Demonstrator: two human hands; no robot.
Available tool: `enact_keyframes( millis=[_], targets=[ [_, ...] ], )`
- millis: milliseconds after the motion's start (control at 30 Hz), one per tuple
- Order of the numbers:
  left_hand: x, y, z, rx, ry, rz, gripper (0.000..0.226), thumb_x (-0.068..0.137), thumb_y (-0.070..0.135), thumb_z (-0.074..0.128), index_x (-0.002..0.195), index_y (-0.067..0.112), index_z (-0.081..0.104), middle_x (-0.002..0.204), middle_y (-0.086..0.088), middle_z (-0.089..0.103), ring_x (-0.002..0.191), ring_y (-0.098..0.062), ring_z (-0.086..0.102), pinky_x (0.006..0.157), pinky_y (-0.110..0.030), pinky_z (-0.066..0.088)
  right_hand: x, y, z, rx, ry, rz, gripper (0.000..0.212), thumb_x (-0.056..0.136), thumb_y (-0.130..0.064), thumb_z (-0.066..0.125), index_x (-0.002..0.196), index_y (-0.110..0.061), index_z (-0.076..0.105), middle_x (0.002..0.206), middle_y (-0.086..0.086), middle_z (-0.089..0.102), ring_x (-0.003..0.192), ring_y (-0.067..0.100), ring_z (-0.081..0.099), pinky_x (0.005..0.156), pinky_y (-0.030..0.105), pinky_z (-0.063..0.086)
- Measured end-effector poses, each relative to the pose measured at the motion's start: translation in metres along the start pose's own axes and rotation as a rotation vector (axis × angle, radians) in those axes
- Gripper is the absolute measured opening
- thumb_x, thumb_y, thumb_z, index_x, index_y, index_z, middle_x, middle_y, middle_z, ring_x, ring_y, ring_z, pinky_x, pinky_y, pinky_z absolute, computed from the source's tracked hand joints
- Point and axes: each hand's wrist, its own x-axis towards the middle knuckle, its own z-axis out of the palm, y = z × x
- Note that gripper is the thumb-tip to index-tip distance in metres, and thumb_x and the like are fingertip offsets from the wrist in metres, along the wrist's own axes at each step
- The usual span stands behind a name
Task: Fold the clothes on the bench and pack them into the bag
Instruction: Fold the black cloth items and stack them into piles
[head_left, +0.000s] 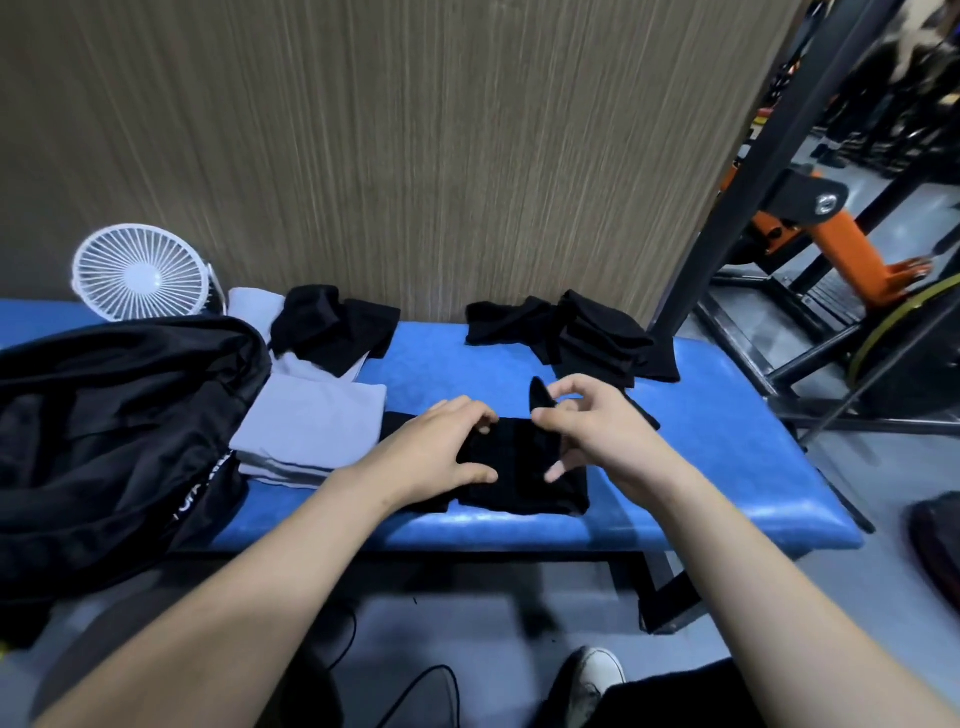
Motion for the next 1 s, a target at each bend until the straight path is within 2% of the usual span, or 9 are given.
enact_keyframes(
  millis=[100,200,267,400,533,600,733,833,1000],
  targets=[
    [0.000,-0.001,0.000,-0.049,-0.014,-0.044,0.080,0.080,0.041,0.076,0.146,0.032,0.032,0.126,0.015,0.052,0.122,-0.007,0.045,0.100,-0.026,0.040,0.005,0.006,0.018,-0.038,-0.064,0.013,0.027,0.093,-0.009,0.067,0.113,0.000,0.051,0.077,0.013,0.055,0.053,0.033,0.064,0.054,0.042,0.059],
    [-0.001,-0.003,-0.001,-0.117,-0.039,-0.077,0.093,0.079,0.032,0.079,0.149,0.044,0.019,0.122,0.014,0.048,0.111,-0.008,0.050,0.097,-0.027,0.044,0.007,0.011,0.028,-0.124,-0.158,0.046,0.025,0.099,-0.016,0.060,0.119,-0.003,0.054,0.085,0.015,0.060,0.066,0.032,0.066,0.059,0.039,0.058],
    [-0.003,-0.003,-0.003,-0.132,-0.036,-0.065,0.083,0.081,0.025,0.075,0.144,0.050,0.027,0.119,0.014,0.045,0.105,-0.008,0.053,0.093,-0.027,0.046,0.008,0.013,0.028,-0.142,-0.188,0.050,0.023,0.102,-0.016,0.054,0.121,-0.002,0.055,0.087,0.015,0.061,0.068,0.030,0.066,0.060,0.036,0.059],
    [-0.004,0.001,-0.007,-0.080,0.001,-0.093,0.039,0.095,0.011,0.047,0.124,0.034,0.058,0.111,0.011,0.045,0.101,-0.011,0.055,0.088,-0.023,0.042,0.006,0.012,0.011,-0.087,-0.176,0.014,0.018,0.103,-0.010,0.050,0.116,0.000,0.060,0.087,0.017,0.066,0.069,0.029,0.068,0.058,0.034,0.059],
    [-0.003,0.004,-0.004,-0.037,0.029,-0.182,0.020,0.098,0.044,0.047,0.110,0.040,0.063,0.098,0.011,0.047,0.095,-0.009,0.051,0.085,-0.027,0.041,0.011,0.019,-0.016,-0.325,0.080,-0.063,0.008,0.096,-0.012,0.058,0.100,-0.012,0.064,0.076,0.009,0.064,0.055,0.021,0.061,0.048,0.033,0.046],
    [-0.002,0.005,-0.002,-0.020,0.044,-0.211,0.021,0.091,0.054,0.055,0.106,0.041,0.061,0.096,0.010,0.050,0.093,-0.010,0.051,0.083,-0.028,0.043,0.012,0.026,-0.027,-0.445,0.158,-0.044,0.007,0.092,-0.018,0.064,0.099,-0.019,0.062,0.078,0.009,0.063,0.054,0.018,0.060,0.049,0.033,0.045],
    [-0.001,0.012,0.001,-0.015,0.067,-0.221,0.026,0.085,0.049,0.066,0.105,0.036,0.056,0.092,0.010,0.054,0.089,-0.011,0.052,0.073,-0.026,0.041,0.007,0.035,-0.031,-0.430,0.043,0.087,0.035,0.088,-0.027,0.073,0.115,-0.020,0.052,0.079,0.007,0.062,0.058,0.017,0.061,0.051,0.034,0.049],
    [0.001,0.015,0.001,-0.089,0.110,-0.236,0.027,0.082,0.040,0.072,0.103,0.032,0.057,0.089,0.008,0.058,0.082,-0.008,0.054,0.069,-0.026,0.043,0.005,0.036,-0.026,-0.399,0.030,0.071,0.045,0.087,-0.020,0.075,0.124,-0.021,0.049,0.087,0.010,0.060,0.055,0.015,0.058,0.054,0.033,0.053],
    [0.003,0.018,0.002,-0.250,0.147,-0.271,0.024,0.080,0.020,0.074,0.100,0.027,0.063,0.090,0.007,0.062,0.067,-0.003,0.053,0.070,-0.021,0.045,0.006,0.032,-0.027,-0.291,0.029,0.040,0.047,0.085,-0.006,0.074,0.125,-0.021,0.053,0.091,0.015,0.057,0.068,0.026,0.061,0.065,0.042,0.055]
  ],
)
